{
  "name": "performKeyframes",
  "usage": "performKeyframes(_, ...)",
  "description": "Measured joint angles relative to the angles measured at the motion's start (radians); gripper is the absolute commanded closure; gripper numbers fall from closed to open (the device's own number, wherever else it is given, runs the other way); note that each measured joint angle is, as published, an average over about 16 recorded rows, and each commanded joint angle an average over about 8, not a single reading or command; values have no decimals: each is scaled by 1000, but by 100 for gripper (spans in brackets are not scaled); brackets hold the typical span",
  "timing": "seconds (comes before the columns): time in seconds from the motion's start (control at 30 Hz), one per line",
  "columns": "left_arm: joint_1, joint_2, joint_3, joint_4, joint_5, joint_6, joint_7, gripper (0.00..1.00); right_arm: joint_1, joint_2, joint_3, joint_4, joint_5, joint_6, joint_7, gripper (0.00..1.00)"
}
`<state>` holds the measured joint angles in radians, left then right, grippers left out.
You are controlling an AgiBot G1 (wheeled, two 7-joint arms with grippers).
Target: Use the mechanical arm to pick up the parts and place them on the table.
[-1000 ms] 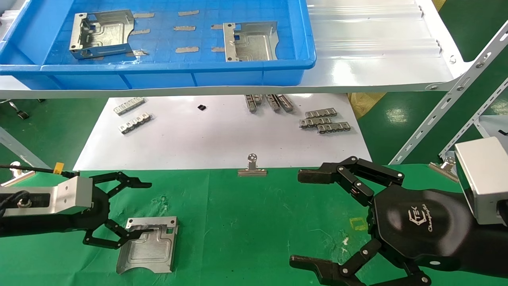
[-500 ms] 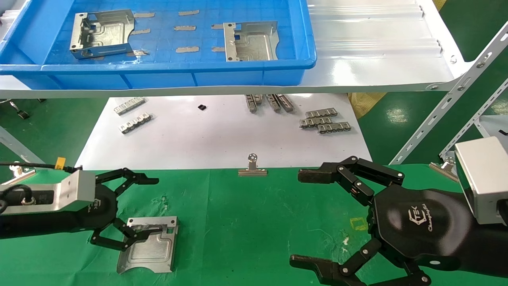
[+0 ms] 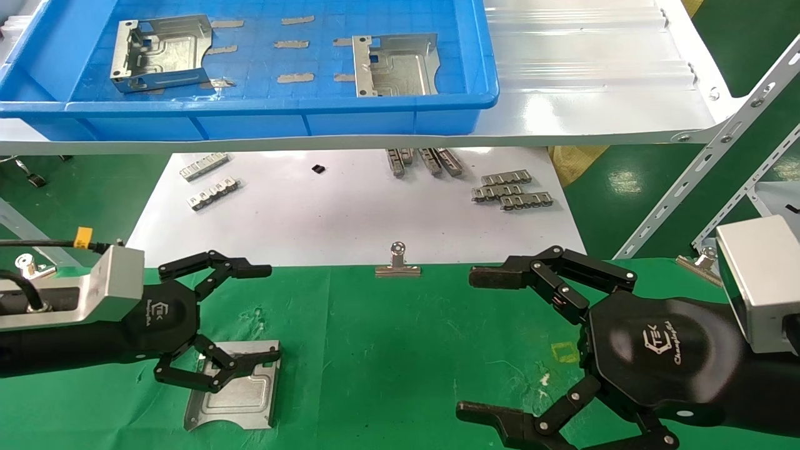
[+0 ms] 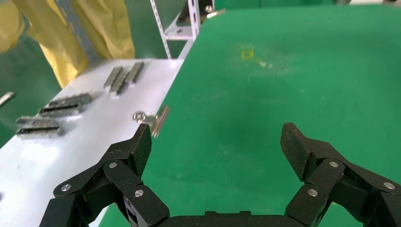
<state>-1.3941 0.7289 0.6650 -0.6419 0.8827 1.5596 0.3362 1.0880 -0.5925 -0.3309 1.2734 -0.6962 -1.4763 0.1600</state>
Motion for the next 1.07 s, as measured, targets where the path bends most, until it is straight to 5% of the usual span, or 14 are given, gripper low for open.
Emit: performKeyframes(1.07,257,-95,-310,-516,-122,-51,-421,0,0,0,-1,0,0,0,0,0)
